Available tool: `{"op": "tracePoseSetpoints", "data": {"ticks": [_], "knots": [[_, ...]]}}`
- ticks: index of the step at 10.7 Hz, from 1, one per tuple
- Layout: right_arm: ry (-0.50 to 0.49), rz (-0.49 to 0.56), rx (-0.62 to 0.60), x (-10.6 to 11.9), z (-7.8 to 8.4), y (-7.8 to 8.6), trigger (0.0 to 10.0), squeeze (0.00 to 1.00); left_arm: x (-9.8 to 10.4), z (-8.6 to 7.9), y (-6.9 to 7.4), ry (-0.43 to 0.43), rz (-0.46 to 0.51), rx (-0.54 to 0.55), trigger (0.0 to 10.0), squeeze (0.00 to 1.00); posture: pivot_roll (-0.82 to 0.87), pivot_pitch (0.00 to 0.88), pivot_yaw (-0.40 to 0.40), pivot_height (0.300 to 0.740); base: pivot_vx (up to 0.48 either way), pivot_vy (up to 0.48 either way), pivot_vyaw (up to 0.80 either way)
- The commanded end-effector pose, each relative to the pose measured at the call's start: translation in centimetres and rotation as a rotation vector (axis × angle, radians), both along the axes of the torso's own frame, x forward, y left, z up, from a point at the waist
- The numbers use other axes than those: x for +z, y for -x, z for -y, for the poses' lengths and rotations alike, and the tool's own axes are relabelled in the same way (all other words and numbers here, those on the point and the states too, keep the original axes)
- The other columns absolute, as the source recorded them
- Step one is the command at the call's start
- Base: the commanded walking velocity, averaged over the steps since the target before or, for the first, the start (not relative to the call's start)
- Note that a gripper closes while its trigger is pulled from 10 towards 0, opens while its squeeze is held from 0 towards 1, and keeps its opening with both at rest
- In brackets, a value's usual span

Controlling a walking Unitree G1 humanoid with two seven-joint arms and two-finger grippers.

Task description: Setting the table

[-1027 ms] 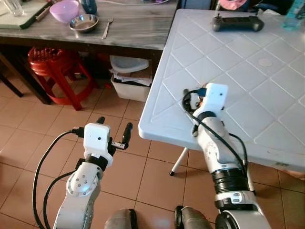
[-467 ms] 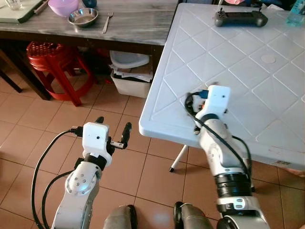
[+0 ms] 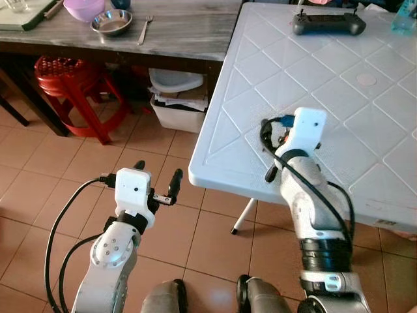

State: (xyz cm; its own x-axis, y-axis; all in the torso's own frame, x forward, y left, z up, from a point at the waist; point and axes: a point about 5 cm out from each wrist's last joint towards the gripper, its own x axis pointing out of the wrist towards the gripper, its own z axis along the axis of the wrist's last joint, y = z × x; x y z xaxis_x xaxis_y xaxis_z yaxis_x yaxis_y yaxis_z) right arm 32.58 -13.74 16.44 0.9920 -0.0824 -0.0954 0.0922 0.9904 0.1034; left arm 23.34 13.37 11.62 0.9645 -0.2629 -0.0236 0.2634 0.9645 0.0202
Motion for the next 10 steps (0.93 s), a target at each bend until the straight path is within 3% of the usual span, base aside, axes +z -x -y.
{"op": "tracePoseSetpoints", "data": {"ticks": [1, 3, 4, 5, 6, 7, 8, 9, 10], "knots": [[-0.012, -0.01, 0.007, 0.0, -0.2, 0.4, 10.0, 0.0, 0.0, -0.3, 0.3, -0.01, -0.008, 0.001, 10.0, 0.0, 0.08, 0.179, 0.072, 0.74, 0.0, 0.0, 0.0], [-0.035, -0.075, -0.017, -1.0, 0.3, 1.9, 10.0, 0.0, -0.2, -0.3, 0.7, -0.015, -0.026, -0.024, 10.0, 0.0, 0.07, 0.185, 0.083, 0.74, 0.0, 0.0, 0.0], [-0.05, -0.15, -0.037, -2.6, 0.7, 3.2, 10.0, 0.0, -0.5, -0.1, 0.9, -0.021, -0.044, -0.059, 10.0, 0.0, 0.07, 0.184, 0.092, 0.74, 0.0, 0.0, 0.0], [-0.056, -0.17, -0.046, -3.1, 0.8, 3.3, 10.0, 0.0, -0.5, -0.1, 0.9, -0.022, -0.045, -0.067, 10.0, 0.0, 0.07, 0.184, 0.093, 0.74, 0.0, 0.0, 0.0], [-0.067, -0.193, -0.059, -3.6, 1.1, 2.9, 2.9, 0.0, -0.5, 0.0, 0.8, -0.022, -0.045, -0.074, 10.0, 0.0, 0.07, 0.178, 0.093, 0.74, 0.0, 0.0, 0.0], [-0.054, -0.201, -0.058, -3.5, 1.6, 1.9, 0.0, 0.0, -0.5, 0.1, 0.8, -0.02, -0.047, -0.077, 10.0, 0.0, 0.07, 0.177, 0.092, 0.74, 0.0, 0.0, 0.0], [-0.049, -0.209, -0.057, -3.4, 1.9, 1.4, 0.4, 0.0, -0.5, 0.1, 0.8, -0.019, -0.048, -0.079, 10.0, 0.0, 0.07, 0.179, 0.092, 0.74, 0.0, 0.0, 0.0], [-0.018, -0.21, -0.036, -3.1, 2.2, 0.3, 10.0, 0.0, -0.5, 0.2, 0.9, -0.016, -0.053, -0.079, 10.0, 0.0, 0.07, 0.183, 0.089, 0.74, 0.0, 0.0, 0.0], [0.002, -0.246, 0.017, -3.6, 1.6, -0.4, 10.0, 0.0, -0.6, 0.3, 1.1, -0.01, -0.061, -0.088, 10.0, 0.0, 0.07, 0.184, 0.088, 0.74, 0.0, 0.0, 0.0]]}}
